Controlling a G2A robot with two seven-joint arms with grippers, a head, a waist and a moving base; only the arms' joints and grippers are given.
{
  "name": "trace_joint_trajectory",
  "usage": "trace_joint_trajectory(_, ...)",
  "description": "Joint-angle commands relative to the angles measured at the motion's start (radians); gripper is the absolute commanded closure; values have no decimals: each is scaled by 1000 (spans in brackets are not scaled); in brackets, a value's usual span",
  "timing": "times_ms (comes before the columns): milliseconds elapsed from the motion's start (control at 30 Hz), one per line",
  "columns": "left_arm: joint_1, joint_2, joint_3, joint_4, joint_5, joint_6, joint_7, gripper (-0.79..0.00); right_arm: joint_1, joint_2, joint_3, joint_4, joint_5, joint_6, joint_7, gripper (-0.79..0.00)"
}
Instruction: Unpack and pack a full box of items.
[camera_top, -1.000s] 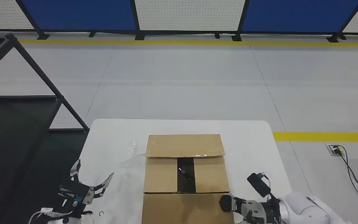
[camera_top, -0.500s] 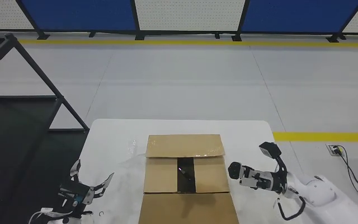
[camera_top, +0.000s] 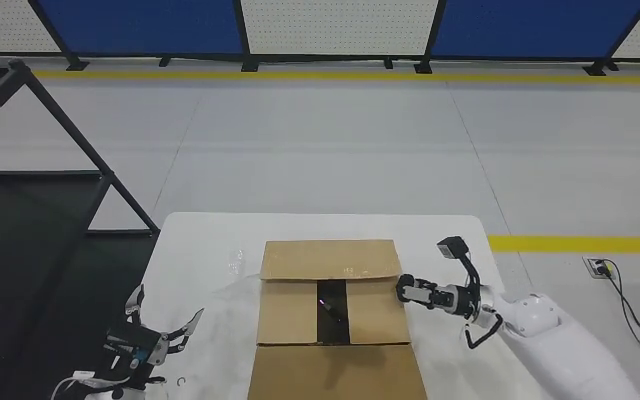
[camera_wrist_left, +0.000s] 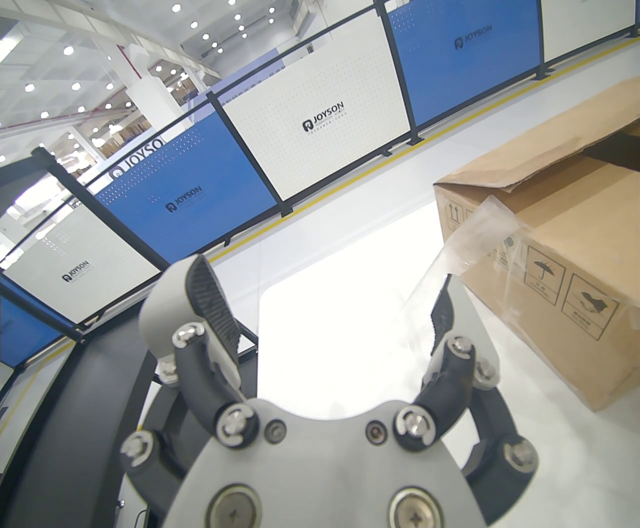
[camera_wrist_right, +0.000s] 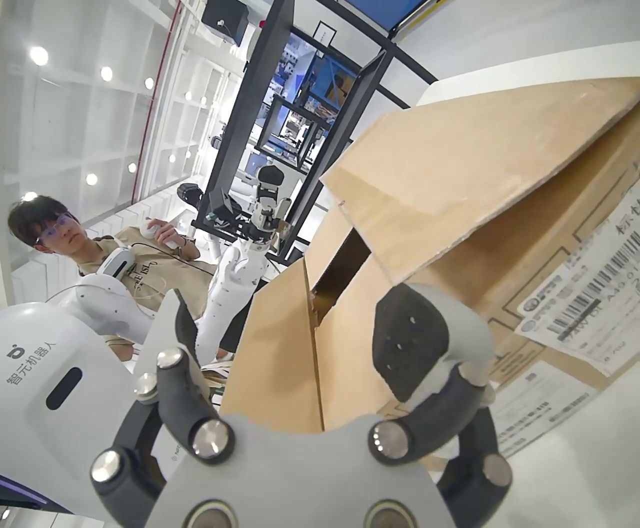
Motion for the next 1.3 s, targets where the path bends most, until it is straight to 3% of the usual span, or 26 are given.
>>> trace_joint_trajectory(0,0,0,0,0,0,0,0,-785,14,-14,-3,14,4,-25,-12,-785)
trace_joint_trajectory(333,0,0,0,0,0,0,0,-785,101,-80,-2,70,-51,-69,-139,-785)
trace_joint_trajectory(600,0,0,0,0,0,0,0,-785,182,-140,-23,89,-339,-2,-393,-785)
trace_joint_trajectory(1000,0,0,0,0,0,0,0,-785,179,-140,-23,84,-340,3,-396,-785)
trace_joint_trajectory(1100,0,0,0,0,0,0,0,-785,174,-155,-27,44,-366,76,-452,-785)
trace_joint_trajectory(1267,0,0,0,0,0,0,0,-785,228,-203,-57,103,-397,197,-518,-785)
